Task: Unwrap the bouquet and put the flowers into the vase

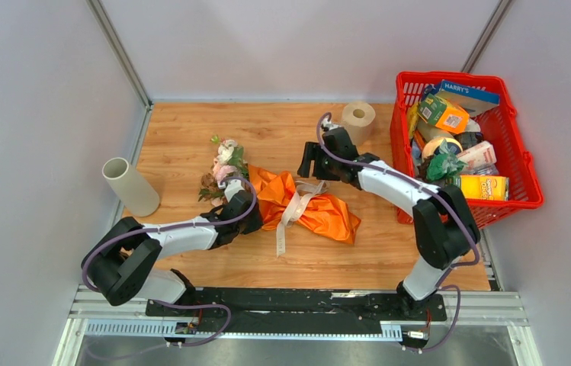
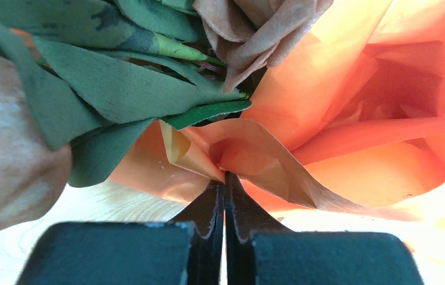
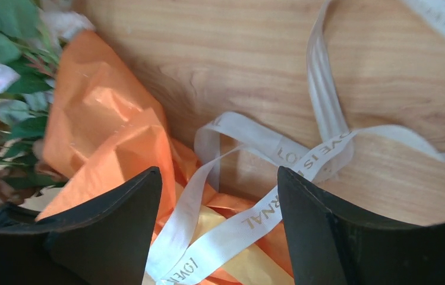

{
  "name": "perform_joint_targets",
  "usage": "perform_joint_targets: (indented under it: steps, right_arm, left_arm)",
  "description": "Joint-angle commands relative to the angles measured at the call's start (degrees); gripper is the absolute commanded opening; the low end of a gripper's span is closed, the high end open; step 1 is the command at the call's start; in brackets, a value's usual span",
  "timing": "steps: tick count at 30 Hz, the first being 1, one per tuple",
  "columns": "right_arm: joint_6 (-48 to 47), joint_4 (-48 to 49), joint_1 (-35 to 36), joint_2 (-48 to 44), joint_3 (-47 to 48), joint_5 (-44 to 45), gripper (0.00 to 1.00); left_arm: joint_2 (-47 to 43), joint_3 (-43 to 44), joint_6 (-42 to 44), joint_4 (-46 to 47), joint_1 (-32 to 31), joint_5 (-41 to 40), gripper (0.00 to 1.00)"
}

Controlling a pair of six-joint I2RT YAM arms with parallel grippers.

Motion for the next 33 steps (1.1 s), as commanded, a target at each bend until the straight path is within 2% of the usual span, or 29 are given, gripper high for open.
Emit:
perform_joint_targets:
  steps: [1,10,17,21,23,24,25,30,33]
  right_arm:
    - [5.4,-0.3,1.2,3.3,-1.0,3.1,0.75]
    - [6.3,-3.7,3.5,8.7,-0.6,17.6,0.77]
    - [7.8,-4.7,4.8,14.8,2.3,22.0,0.82]
    - [8.2,-6.0,5.0,19.6,5.8,22.9,0.77]
    - [8.2,-6.3,5.0,21.4,7.3,23.3,0.69]
    - [8.1,-6.4,5.0,22.1,8.2,23.5,0.59]
    - [7.8,-6.4,5.0,23.0,8.9,23.7,0.44]
    - [4.3,-6.3,4.6,27.2,15.7,25.5,0.02]
    - [1.7,-5.1,4.1,27.4,20.7,26.2,0.00]
  left_arm:
    - [0.2,-2.0,1.4,-3.2,0.1,1.2,0.00]
    - [0.6,-2.8,1.3,-1.2,0.1,1.9,0.00]
    - [0.8,-2.9,1.4,-0.8,0.0,2.1,0.00]
    - [0.8,-2.9,1.4,-0.4,0.0,2.2,0.00]
    - [0.8,-3.2,1.2,-0.2,0.0,2.3,0.00]
    - [0.8,-3.2,1.1,-0.2,0.0,2.4,0.00]
    - [0.9,-3.4,1.1,0.1,0.0,2.4,0.00]
    - [1.0,-3.6,1.0,0.1,-0.1,2.7,0.00]
    - [0.8,-4.0,0.8,0.1,-0.2,2.6,0.00]
